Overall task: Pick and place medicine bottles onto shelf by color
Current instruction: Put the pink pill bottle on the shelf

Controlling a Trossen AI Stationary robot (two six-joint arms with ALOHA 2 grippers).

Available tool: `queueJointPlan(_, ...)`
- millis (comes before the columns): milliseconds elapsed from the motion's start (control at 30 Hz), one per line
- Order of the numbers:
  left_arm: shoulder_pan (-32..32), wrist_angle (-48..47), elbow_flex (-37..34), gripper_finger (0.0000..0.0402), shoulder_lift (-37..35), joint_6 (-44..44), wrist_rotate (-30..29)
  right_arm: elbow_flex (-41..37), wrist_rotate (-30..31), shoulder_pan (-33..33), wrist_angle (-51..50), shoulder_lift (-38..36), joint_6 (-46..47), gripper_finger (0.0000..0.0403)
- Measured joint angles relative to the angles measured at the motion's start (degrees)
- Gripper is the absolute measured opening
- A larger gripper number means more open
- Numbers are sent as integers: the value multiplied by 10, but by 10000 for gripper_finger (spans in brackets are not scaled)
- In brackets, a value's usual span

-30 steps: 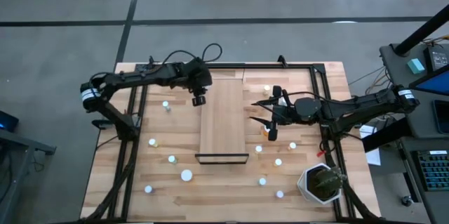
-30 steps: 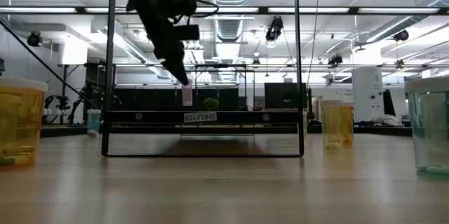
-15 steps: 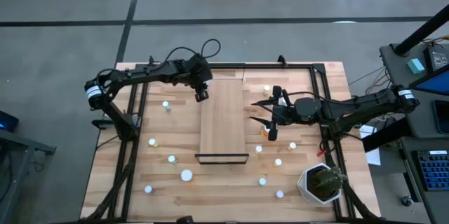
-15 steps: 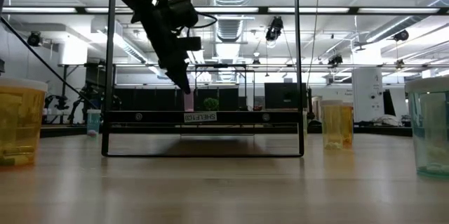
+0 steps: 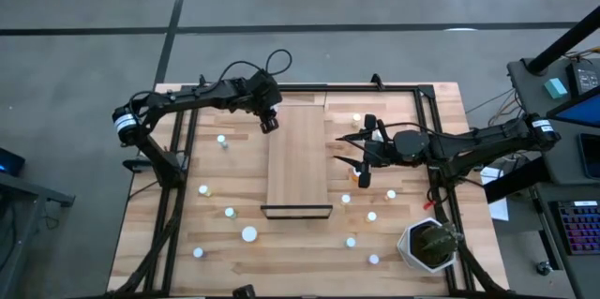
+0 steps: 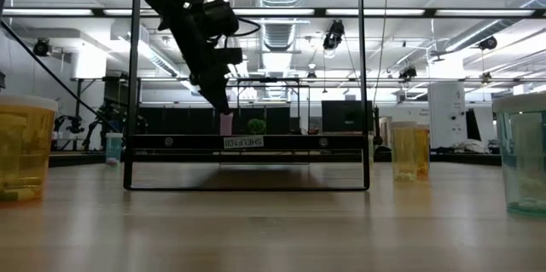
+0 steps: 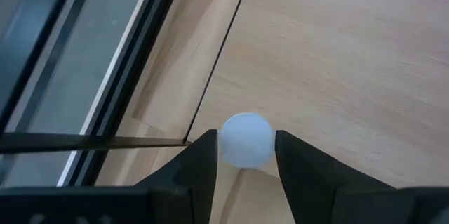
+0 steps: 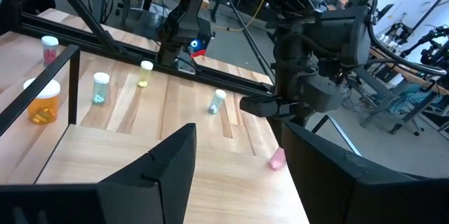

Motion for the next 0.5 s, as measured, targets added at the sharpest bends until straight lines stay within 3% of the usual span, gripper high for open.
queueJointPlan(500, 0, -1, 1, 130, -6, -2, 0, 0, 0, 0, 0, 0, 0, 203)
